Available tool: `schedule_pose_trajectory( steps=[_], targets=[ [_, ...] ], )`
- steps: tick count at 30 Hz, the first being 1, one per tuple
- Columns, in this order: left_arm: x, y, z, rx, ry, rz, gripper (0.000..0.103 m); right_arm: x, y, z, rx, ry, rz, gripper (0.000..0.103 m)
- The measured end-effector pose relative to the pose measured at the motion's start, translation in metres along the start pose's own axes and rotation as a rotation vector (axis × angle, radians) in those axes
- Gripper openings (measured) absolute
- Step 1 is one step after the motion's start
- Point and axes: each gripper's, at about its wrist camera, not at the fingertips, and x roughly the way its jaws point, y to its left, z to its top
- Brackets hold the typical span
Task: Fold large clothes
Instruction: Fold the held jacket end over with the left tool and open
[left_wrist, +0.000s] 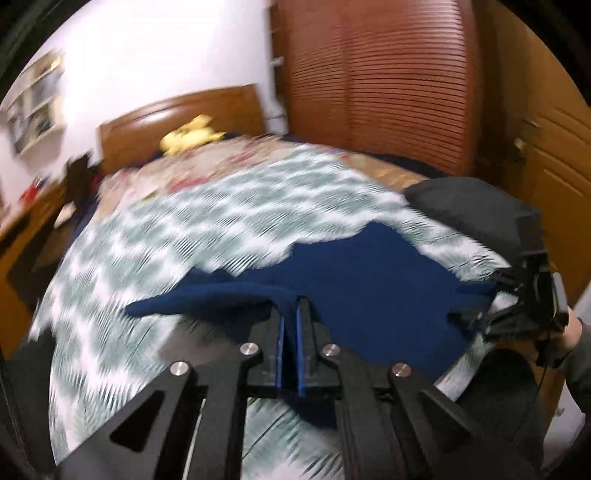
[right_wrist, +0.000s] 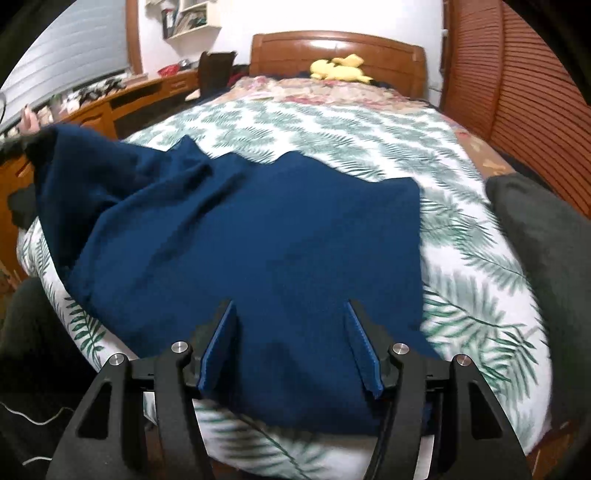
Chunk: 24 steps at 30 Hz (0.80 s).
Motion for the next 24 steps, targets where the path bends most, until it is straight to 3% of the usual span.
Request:
schedule_pose_trajectory(
  steps=[8, 11, 14, 17, 24],
  targets=[
    [0.065, -0.120, 0.068, 0.113, 0.011, -0.196, 0.000, -0.045, -0.053, -0.016, 0.066, -0.041, -0.048, 0.062],
    [0.084, -0.144, 0.077, 0.098, 0.054, -0.208, 0.001, -0.055, -0.065, -0.018, 0.083, -0.046, -0.057, 0.062],
    [0.089, -0.149, 0.075, 0.088, 0.058, -0.211, 0.008, -0.062, -0.071, -0.020, 0.086, -0.048, -0.058, 0.062],
    [0.084, -0.148, 0.070, 0.096, 0.053, -0.192, 0.023, -0.066, -0.072, -0.020, 0.077, -0.049, -0.061, 0.062],
    [0.069, -0.121, 0.046, 0.066, 0.044, -0.179, 0.031, -0.056, -0.060, -0.008, 0.063, -0.061, -0.049, 0.062]
  ],
)
